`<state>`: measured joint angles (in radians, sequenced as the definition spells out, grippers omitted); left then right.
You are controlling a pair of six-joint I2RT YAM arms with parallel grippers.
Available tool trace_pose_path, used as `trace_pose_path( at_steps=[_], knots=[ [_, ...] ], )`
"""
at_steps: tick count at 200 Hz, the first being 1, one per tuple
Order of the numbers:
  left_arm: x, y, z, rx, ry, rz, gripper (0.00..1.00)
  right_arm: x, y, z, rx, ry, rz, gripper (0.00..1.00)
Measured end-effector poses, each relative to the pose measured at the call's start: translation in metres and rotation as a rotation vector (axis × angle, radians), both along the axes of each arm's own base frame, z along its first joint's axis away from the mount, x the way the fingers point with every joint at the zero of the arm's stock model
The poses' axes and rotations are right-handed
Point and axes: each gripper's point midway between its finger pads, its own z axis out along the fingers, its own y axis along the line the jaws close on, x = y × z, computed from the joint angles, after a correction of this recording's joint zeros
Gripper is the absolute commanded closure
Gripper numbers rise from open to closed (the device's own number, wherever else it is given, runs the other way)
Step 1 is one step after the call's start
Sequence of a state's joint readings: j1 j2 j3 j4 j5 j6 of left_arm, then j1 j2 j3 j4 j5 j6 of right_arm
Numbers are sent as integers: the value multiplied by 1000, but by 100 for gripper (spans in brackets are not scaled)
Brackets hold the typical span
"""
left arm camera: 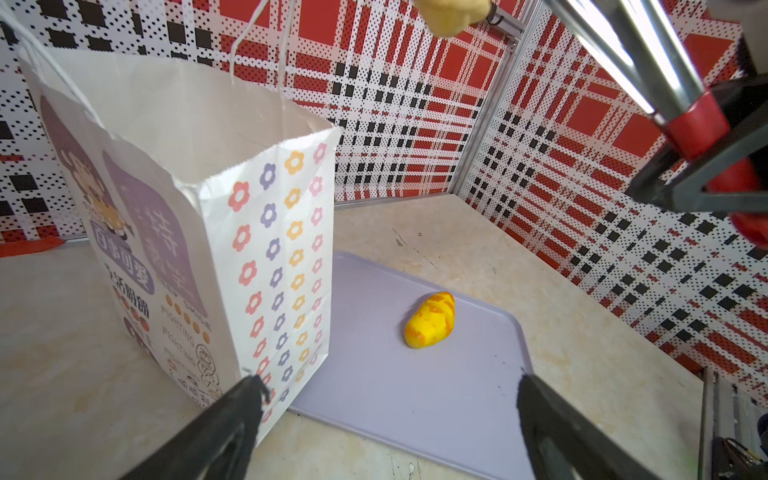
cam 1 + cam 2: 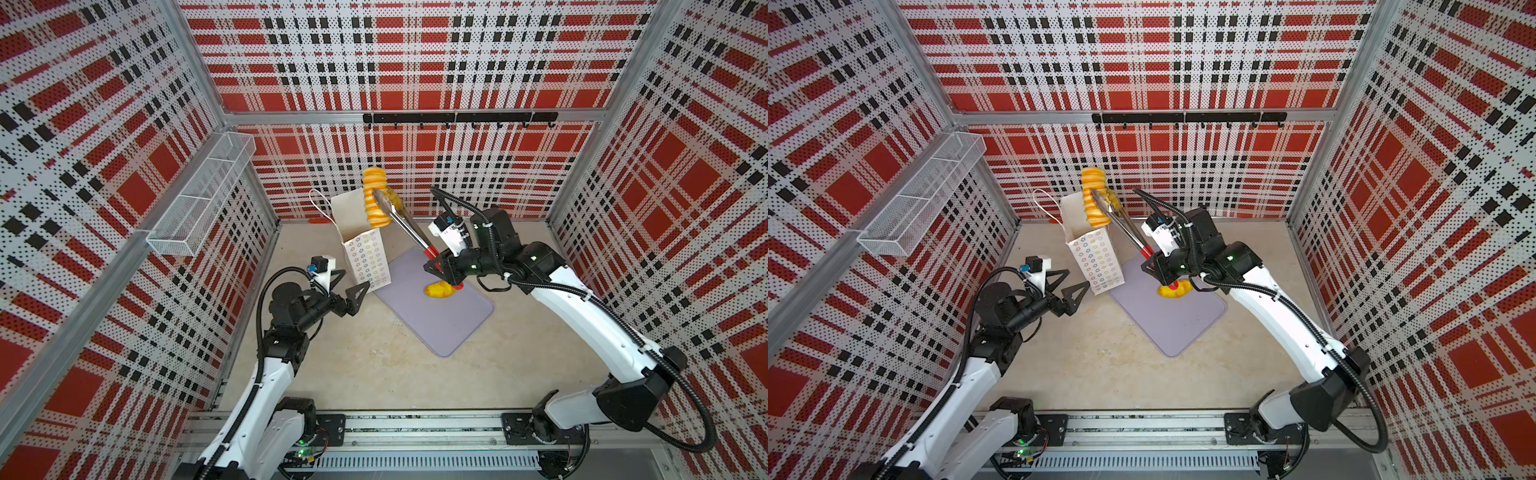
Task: Place the fake bread into the paper bag
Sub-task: 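Lift the ridged roll in the tongs and carry it over the bag, then lower the roll into the bag and open the tongs with the right gripper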
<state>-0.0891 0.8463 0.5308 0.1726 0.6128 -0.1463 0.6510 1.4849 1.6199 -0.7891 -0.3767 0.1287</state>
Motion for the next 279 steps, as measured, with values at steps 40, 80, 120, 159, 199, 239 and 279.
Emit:
trace_pose_path(
  at_steps=[40,80,120,159,199,239,279],
  knots=[
    [0,0,0,-4,3,-3,3,19,18,-30,-69,24,-6,79],
    [1,-1,-2,-6,9,-6,3,34,25,-43,-104,24,-29,79],
    [1,0,-2,-6,10,-4,3,38,35,-41,-111,2,-24,79],
    [1,0,-3,-6,11,-4,3,36,41,-24,-83,-30,-13,79],
    [1,0,-4,-5,13,-4,3,42,46,-14,-63,-60,-18,78],
    [1,0,-4,-6,14,-4,3,57,55,-29,-95,-36,-40,78],
    [1,0,-4,-6,14,-4,3,63,55,-55,-148,29,-77,74]
  ],
)
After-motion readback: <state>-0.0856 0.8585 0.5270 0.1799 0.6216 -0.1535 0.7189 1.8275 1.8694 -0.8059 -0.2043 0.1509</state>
